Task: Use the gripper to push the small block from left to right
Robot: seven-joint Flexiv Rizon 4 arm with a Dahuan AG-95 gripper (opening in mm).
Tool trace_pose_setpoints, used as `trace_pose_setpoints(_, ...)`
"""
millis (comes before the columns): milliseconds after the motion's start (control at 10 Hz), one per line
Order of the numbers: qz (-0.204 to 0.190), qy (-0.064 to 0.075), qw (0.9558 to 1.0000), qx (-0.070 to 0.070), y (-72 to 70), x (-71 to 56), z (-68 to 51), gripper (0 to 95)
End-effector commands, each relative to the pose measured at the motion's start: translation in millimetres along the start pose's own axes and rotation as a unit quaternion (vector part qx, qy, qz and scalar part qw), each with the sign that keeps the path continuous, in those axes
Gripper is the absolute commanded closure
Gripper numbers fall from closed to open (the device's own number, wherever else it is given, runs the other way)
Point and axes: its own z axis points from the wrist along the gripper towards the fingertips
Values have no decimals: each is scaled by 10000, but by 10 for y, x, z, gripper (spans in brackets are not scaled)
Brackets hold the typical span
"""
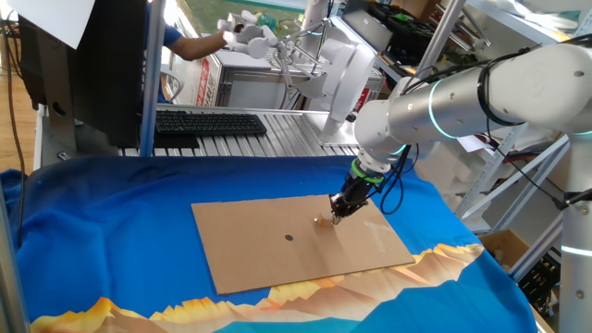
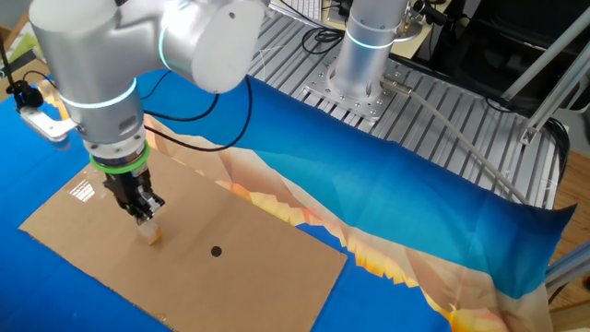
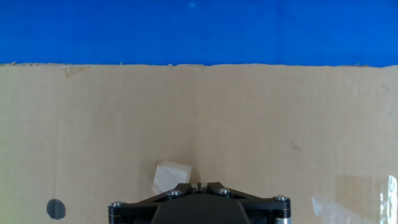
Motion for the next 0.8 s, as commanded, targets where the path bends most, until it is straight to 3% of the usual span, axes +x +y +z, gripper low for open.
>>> trace_pose_setpoints(100,240,15,9997,33,35,11,-15,950)
trace_pose_setpoints(600,532,30,9986,10,216,17,-63,950)
trace_pose_setpoints(800,373,38,9993,48,227,16,-62,950)
